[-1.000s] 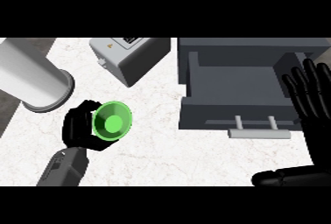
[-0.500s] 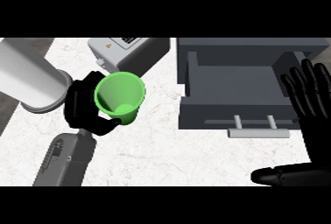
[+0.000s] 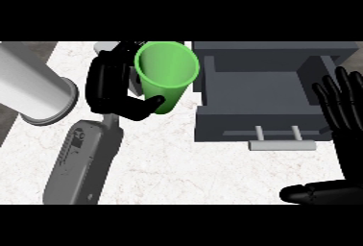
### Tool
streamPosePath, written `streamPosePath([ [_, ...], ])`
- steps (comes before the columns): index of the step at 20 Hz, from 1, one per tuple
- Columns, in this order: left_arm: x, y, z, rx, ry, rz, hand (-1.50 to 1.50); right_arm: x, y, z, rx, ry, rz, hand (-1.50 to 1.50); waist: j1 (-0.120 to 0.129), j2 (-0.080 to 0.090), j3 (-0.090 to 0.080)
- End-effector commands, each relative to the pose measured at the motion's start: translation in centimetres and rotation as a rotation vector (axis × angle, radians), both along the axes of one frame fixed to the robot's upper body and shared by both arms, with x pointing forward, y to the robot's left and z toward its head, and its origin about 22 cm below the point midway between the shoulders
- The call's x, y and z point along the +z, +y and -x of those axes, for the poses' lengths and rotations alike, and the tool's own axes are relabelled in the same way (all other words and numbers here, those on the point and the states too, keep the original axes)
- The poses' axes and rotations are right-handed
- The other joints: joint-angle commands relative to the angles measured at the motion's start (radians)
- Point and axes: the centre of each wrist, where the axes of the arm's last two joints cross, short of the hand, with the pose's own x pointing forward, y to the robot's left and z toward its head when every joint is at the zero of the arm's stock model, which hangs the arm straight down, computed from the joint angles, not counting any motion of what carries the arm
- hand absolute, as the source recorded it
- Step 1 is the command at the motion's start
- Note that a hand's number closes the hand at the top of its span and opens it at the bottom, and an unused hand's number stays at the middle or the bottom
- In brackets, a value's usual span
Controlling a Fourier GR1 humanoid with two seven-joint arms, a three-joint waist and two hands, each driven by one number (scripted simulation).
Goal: Pick up the cup, place it into the drawer and close the drawer
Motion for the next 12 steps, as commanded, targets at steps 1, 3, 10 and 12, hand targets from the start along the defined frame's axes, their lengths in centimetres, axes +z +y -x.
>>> streamPosePath([
  [1,2.5,-1.2,-0.7,0.008,0.000,-0.033,1.50,0.1,0.8,0.0,-0.018,-0.015,-0.003,-1.50,0.001,0.000,0.000],
  [3,4.9,-2.7,-2.8,0.013,-0.014,-0.057,1.50,1.4,-1.2,0.7,0.017,-0.001,0.022,-1.50,-0.008,0.001,0.000],
  [10,6.1,-6.4,-4.9,0.012,0.013,-0.109,1.50,-0.5,0.7,-1.1,0.004,-0.005,0.005,-1.50,-0.008,0.004,0.000],
  [12,6.5,-6.3,-3.4,-0.025,0.041,-0.120,1.50,-1.0,-2.3,-1.0,-0.015,0.015,-0.010,-1.50,-0.001,0.001,0.000],
])
